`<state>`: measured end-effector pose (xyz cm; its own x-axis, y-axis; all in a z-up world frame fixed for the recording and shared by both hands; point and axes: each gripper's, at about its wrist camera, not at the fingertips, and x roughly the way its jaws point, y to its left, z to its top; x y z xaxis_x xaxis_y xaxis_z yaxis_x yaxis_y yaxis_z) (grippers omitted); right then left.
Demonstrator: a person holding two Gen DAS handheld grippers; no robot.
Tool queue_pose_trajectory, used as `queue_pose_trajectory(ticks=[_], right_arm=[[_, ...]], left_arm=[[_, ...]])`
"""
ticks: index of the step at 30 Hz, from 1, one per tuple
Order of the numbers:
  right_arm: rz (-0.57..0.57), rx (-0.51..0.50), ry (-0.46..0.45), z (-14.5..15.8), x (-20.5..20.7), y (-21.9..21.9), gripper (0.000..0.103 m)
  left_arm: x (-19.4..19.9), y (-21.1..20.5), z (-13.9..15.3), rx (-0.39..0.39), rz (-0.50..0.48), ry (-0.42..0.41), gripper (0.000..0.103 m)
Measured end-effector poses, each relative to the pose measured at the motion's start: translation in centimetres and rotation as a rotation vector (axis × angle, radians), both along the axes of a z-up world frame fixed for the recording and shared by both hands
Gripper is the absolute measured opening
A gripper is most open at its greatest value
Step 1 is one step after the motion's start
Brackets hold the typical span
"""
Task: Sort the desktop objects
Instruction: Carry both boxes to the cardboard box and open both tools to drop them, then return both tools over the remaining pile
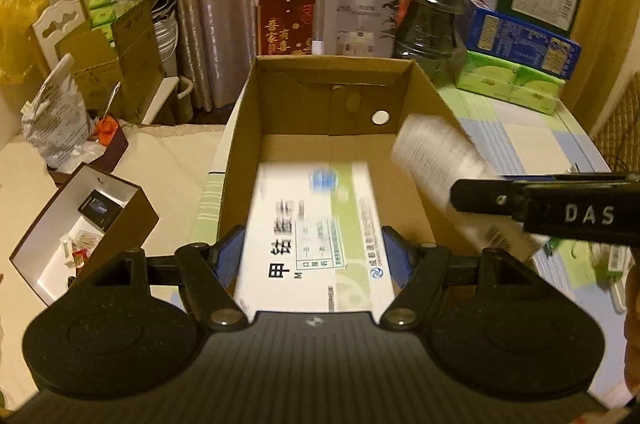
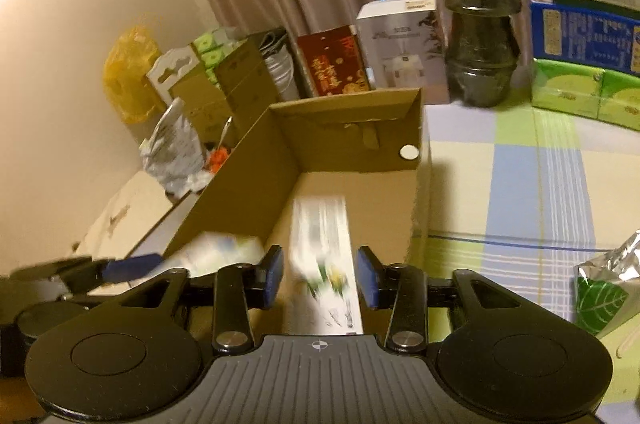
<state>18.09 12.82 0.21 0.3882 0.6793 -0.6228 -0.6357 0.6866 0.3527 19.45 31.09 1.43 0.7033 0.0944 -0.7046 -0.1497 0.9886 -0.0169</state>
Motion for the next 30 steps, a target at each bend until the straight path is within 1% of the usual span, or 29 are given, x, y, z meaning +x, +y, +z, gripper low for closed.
queue_pose_trajectory(ticks=[2, 7, 8, 11, 13, 16, 21, 25, 27, 30], right_arm=[[-0.010, 0.018, -0.017, 0.3, 0.1, -0.9, 0.053], [-0.048, 0.022, -0.042, 1.5, -0.6, -4.0, 0.056], [-0.061, 0.023, -0.045, 1.8, -0.9, -5.0, 0.058], [-0.097, 0.035, -0.048, 2.5, -2.6, -8.5, 0.062], [-0.129, 0.031, -0.053, 2.9, -3.8, -10.7, 0.065], [-0.175, 0.006, -0.076, 3.0, -6.0, -14.6, 0.068], [-0.274, -0.047, -0.105, 3.1, -9.0, -21.7, 0.073], [-0.334, -0.106, -0.103, 2.7, -10.8, -26.7, 0.076], [-0.383, -0.126, -0.106, 2.4, -11.6, -29.4, 0.079], [-0.452, -0.140, -0.094, 1.8, -12.2, -32.7, 0.080]], left_arm=[[0.1, 0.3, -0.2, -0.007, 0.014, -0.008, 0.068], [-1.1, 0.2, 0.5, -0.018, 0.038, -0.035, 0.068], [-1.5, -0.1, 0.8, -0.014, 0.038, -0.042, 0.068], [-3.3, -1.3, 1.9, -0.022, 0.038, -0.070, 0.074], [-4.3, -2.4, 2.6, -0.026, 0.031, -0.084, 0.074], [-6.1, -4.6, 3.5, -0.035, 0.016, -0.101, 0.075], [-8.8, -9.4, 4.6, -0.073, -0.041, -0.118, 0.081], [-10.2, -13.7, 4.4, -0.126, -0.107, -0.099, 0.083], [-10.7, -15.9, 3.9, -0.141, -0.138, -0.090, 0.086], [-10.9, -18.8, 2.8, -0.155, -0.175, -0.054, 0.086]])
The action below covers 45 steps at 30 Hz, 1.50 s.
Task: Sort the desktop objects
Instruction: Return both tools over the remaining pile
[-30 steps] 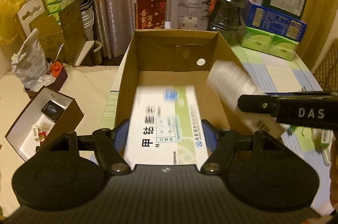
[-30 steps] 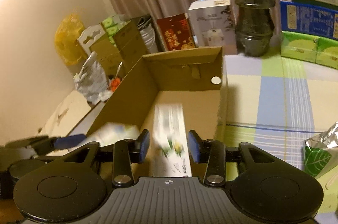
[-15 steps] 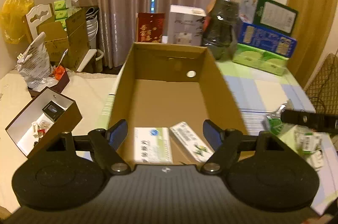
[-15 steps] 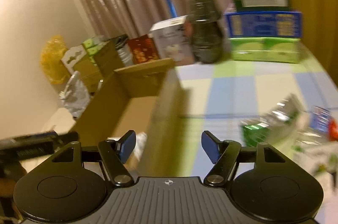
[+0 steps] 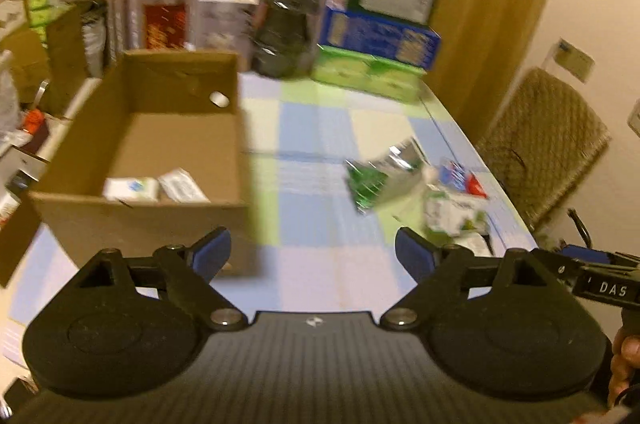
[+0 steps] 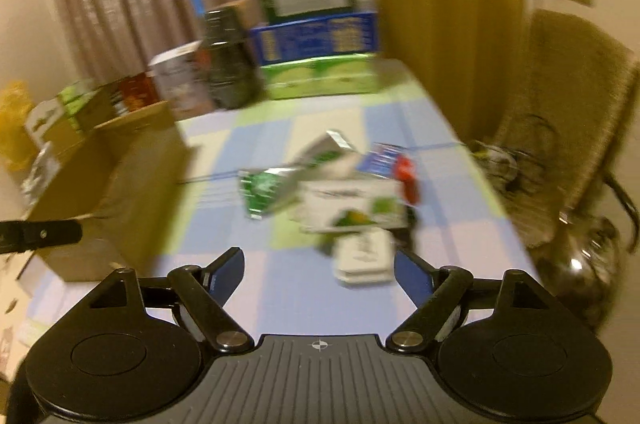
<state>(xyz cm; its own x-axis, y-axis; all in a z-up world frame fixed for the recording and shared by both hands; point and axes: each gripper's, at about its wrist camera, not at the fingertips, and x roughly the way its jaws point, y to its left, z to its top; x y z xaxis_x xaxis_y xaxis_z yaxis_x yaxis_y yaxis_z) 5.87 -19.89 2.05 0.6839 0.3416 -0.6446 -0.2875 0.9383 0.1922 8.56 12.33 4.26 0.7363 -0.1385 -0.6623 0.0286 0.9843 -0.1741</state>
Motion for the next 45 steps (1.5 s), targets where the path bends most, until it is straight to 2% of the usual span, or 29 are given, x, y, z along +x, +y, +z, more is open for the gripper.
queue_pose_trajectory(ticks=[5, 11, 21, 45], right_arm=[[-0.087, 0.012, 0.003, -0.4, -0.5, -4.0, 0.081], [-0.110, 0.037, 0.005, -0.8, -0.4, -5.9, 0.081], [-0.091, 0.070, 0.024, -2.0, 0.7, -5.8, 0.083], [-0.065, 0.025, 0.083, -5.6, 4.7, -2.9, 0.083]], left_arm=[[0.2, -3.9, -1.2, 0.023, -0.067, 0.036, 0.089], [0.9, -6.3, -1.4, 0.057, -0.109, 0.036, 0.092], [1.9, -7.8, -1.9, 0.073, -0.146, 0.060, 0.095], [7.4, -9.5, -5.1, 0.136, -0.311, 0.047, 0.096]])
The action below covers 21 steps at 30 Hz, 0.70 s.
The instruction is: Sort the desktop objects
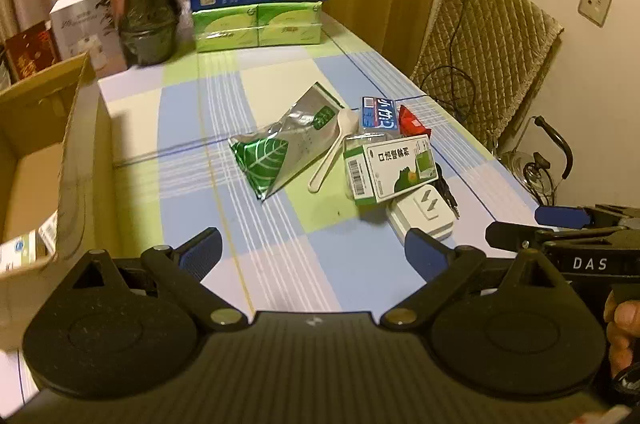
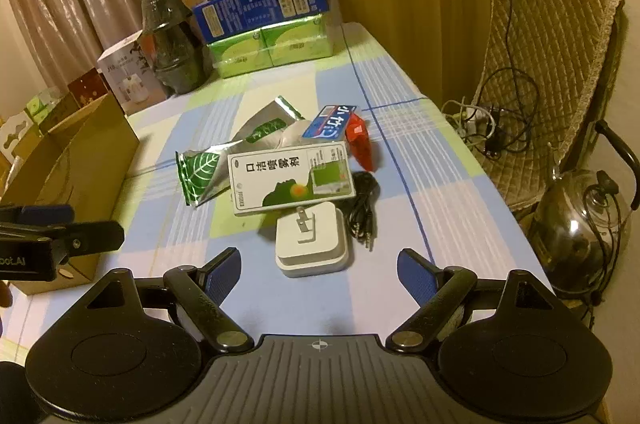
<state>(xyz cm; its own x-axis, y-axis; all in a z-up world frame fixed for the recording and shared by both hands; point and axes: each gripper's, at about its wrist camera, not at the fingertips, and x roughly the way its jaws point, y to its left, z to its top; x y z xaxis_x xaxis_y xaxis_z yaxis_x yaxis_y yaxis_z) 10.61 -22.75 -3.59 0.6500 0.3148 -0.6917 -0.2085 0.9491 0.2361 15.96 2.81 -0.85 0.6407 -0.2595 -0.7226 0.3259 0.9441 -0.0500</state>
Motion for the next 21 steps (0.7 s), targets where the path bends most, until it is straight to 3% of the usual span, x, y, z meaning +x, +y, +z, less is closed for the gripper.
queue_pose_trajectory(ticks=[9, 18, 21], right_arm=[[0.013, -0.026, 0.007, -1.1, 1.1, 0.4, 0.083], [0.094, -0.055, 0.013, -3.3, 2.9, 2.6, 0.081], [0.120, -0.085, 0.027, -4.3, 3.9, 3.3, 0.081]], left_arm=[[1.7, -1.4, -1.2, 0.093, -0.156, -0.045, 0.095], [3.7, -3.4, -2.0, 0.243, -0.391, -0.112, 0.093], [4.9, -3.7, -2.1, 0.258, -0.452, -0.115, 0.093]])
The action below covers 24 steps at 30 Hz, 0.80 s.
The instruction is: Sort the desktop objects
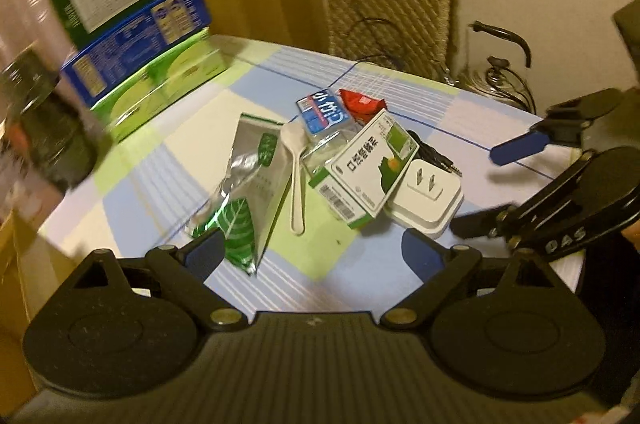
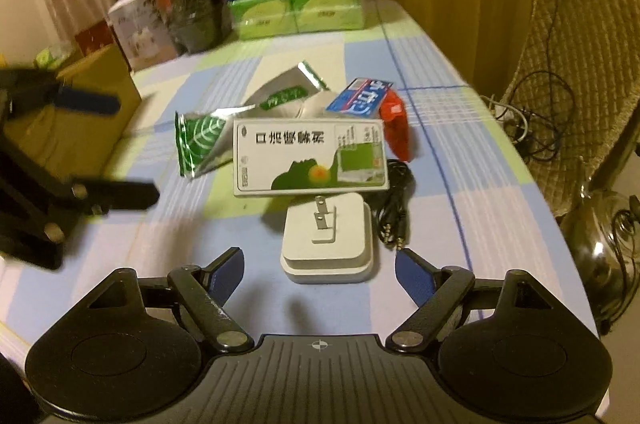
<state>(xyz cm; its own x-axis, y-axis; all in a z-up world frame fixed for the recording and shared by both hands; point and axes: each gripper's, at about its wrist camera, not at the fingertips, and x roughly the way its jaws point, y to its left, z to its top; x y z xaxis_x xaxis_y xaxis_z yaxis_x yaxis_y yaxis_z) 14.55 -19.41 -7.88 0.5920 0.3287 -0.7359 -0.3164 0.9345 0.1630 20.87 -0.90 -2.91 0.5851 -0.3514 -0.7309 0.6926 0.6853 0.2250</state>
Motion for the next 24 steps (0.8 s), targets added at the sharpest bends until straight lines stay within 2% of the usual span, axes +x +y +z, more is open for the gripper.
queue_pose_trajectory(ticks=[4, 11, 21, 24], right_arm=[[-0.002, -0.041, 0.019, -1.4, 1.4, 0.8, 0.079], [0.006, -0.072, 0.053, -3.0, 3.1, 1.6, 0.062], [-0.089, -0.075, 0.099, -2.0, 1.5, -0.4, 0.062], [-0.133, -0.077, 0.111, -1.9, 1.2, -1.1, 0.062]], left_arm=[[1.4, -0.2, -0.3, 0.011, -0.047, 0.003, 0.093], [2.6, -0.8, -1.6, 0.048, -0.113, 0.022, 0.093], [2.1, -3.9, -4.1, 0.165, -0.265, -0.040, 0.091], [1.9, -5.0, -5.2, 0.179, -0.300, -0.038, 0.090]])
